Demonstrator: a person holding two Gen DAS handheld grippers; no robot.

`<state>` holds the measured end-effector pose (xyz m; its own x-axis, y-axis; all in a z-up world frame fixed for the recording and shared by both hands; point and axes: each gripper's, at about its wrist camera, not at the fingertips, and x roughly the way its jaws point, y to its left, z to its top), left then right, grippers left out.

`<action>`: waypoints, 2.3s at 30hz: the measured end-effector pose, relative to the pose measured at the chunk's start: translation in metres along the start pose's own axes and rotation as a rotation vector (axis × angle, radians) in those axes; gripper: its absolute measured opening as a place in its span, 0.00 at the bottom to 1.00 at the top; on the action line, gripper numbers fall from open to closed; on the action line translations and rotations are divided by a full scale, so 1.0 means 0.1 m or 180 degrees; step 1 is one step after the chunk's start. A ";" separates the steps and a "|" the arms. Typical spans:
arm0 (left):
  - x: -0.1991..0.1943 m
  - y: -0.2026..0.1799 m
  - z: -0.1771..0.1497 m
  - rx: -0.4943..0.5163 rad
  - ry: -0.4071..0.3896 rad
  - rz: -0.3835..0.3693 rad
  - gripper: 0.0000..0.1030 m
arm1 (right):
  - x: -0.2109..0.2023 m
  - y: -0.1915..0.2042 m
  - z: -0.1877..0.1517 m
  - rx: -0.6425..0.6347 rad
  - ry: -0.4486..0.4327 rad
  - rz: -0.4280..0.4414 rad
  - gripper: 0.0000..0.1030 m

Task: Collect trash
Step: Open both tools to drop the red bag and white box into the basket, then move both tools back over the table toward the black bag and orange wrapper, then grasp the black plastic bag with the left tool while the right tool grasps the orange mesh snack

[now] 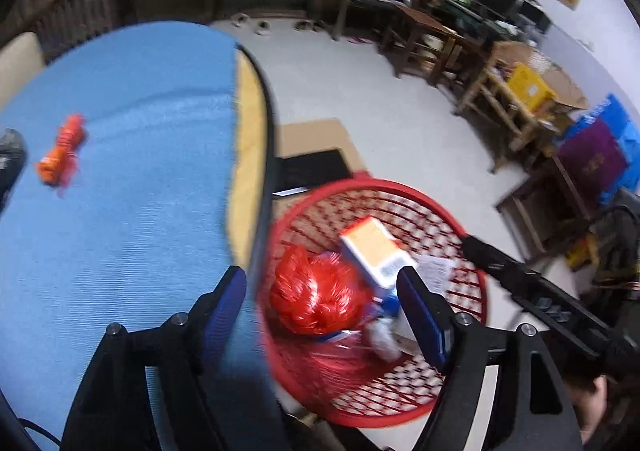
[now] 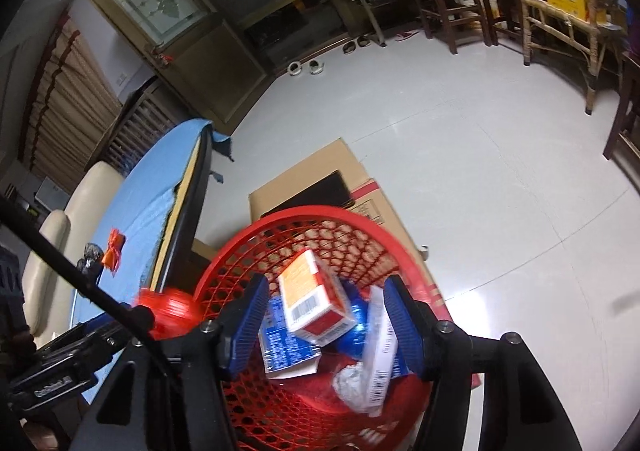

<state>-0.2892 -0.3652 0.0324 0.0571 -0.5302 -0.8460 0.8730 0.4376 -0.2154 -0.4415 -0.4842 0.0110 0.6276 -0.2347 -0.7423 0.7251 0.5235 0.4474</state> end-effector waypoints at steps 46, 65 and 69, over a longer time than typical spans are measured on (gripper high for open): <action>-1.17 3.35 -0.50 -0.1648 -0.0927 0.1105 0.76 | 1.93 3.93 -0.11 -0.2012 0.0572 0.0299 0.49; -0.58 3.55 0.41 -0.1263 -0.0393 0.1129 0.44 | 1.67 3.52 -0.22 -0.2039 0.0687 0.0401 0.27; -0.64 3.46 0.29 -0.1360 -0.0413 0.1074 0.30 | 1.54 3.46 -0.25 -0.2006 0.0679 0.0461 0.27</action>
<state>0.0229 -0.2012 0.0268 0.3822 -0.3829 -0.8410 0.5236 0.8397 -0.1443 -0.1006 -0.3184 0.0388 0.5894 0.0064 -0.8078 0.2937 0.9298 0.2217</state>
